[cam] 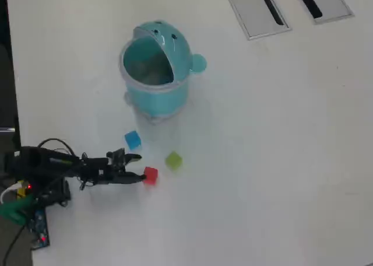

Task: Grasp RGB lego blocks and put them in the bin one by one.

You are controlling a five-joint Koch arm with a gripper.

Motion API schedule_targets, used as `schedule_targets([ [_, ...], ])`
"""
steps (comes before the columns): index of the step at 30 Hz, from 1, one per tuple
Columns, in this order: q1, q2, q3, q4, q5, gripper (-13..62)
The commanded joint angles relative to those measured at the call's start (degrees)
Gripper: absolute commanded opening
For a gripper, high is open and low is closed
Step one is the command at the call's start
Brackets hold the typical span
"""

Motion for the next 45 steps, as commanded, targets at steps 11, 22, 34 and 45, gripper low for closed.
schedule_targets([
  [11,4.39,-9.93,-10.02,-1.05,-6.42,31.3],
  [22,3.6,-15.03,-11.34,-4.04,-6.94,31.3],
  [34,3.34,-23.99,-15.47,-10.46,-6.68,31.2],
  [45,2.9,-24.35,-17.23,-12.04,-3.08,19.3],
])
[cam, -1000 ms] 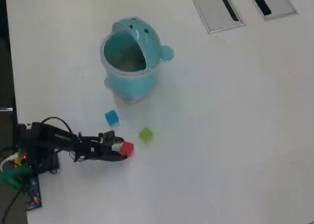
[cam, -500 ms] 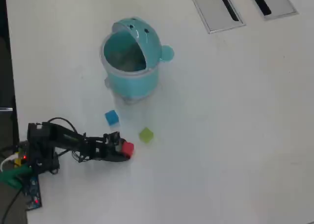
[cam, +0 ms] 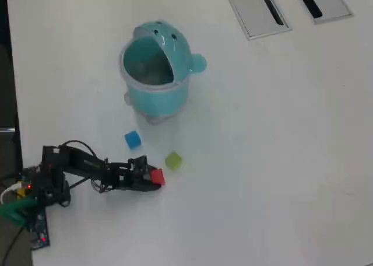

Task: Grasp RGB lego blocks and put them in the bin one by one.

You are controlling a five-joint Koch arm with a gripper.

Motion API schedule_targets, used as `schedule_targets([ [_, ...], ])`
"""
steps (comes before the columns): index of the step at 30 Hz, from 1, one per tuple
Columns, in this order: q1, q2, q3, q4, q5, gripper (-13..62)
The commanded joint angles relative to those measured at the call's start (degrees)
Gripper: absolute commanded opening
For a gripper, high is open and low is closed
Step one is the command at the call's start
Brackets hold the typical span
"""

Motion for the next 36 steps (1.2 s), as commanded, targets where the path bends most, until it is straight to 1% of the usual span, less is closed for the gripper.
schedule_targets([
  [1,-0.26,2.37,-3.52,-4.83,0.7,18.0],
  [3,-0.97,4.48,-3.43,-5.01,3.16,13.4],
  [4,-1.58,5.36,-3.25,-5.36,4.48,13.2],
  [15,-6.15,15.21,0.44,-9.58,12.83,13.1],
  [20,-8.61,21.36,0.7,-9.58,15.56,13.2],
  [25,-10.99,26.89,0.44,-9.32,16.7,13.1],
  [31,-16.61,34.28,0.09,-5.45,18.11,13.1],
  [36,-21.01,37.35,-1.58,-3.96,18.28,13.1],
])
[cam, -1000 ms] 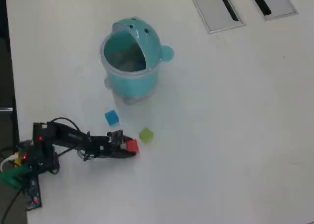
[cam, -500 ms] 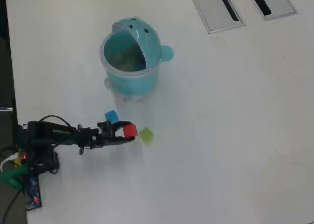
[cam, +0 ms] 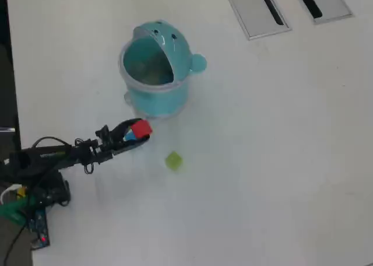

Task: Grasp RGB lego blocks and put them in the bin one by one.

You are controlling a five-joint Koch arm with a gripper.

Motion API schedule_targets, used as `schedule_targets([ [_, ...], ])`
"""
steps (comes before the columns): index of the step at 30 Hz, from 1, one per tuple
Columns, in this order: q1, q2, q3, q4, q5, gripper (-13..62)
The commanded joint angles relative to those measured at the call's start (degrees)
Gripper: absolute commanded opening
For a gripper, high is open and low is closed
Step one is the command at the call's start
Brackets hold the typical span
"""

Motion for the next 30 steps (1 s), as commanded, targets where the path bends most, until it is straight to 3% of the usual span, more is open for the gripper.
schedule_targets([
  [1,-1.85,3.08,-5.1,0.7,-0.09,13.0],
  [15,-11.16,3.6,-13.89,2.9,-0.44,12.5],
  [30,-19.86,-9.49,-31.82,8.09,-3.52,12.5],
])
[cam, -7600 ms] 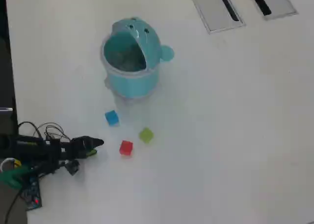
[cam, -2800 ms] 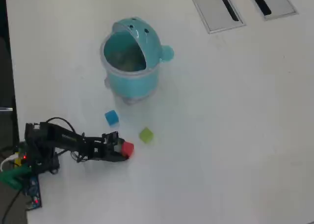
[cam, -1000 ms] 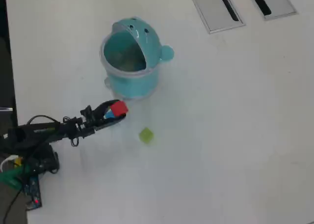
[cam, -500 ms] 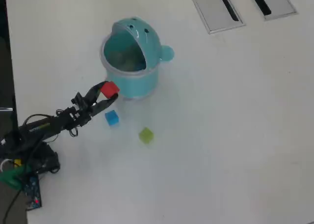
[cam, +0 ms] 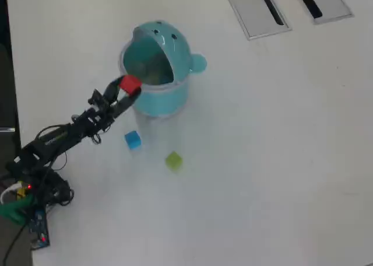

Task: Grasp RGB lego blocks and put them in the bin one by one.

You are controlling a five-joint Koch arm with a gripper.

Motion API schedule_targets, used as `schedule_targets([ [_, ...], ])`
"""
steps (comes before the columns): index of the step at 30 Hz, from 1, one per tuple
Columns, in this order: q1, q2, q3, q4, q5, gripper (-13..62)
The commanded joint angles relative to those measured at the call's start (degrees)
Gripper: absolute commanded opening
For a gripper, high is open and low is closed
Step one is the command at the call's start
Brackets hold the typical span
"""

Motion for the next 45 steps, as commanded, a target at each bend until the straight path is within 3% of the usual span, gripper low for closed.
schedule_targets([
  [1,-0.88,-0.35,-7.12,0.88,-1.23,12.5],
  [16,-6.68,-15.56,-32.7,16.17,-4.31,12.4],
  [32,-9.23,-27.42,-47.02,21.36,-5.8,12.9],
  [36,-9.23,-27.86,-46.93,21.53,-10.55,24.3],
  [45,-8.53,-22.76,-43.33,27.6,-19.25,35.1],
])
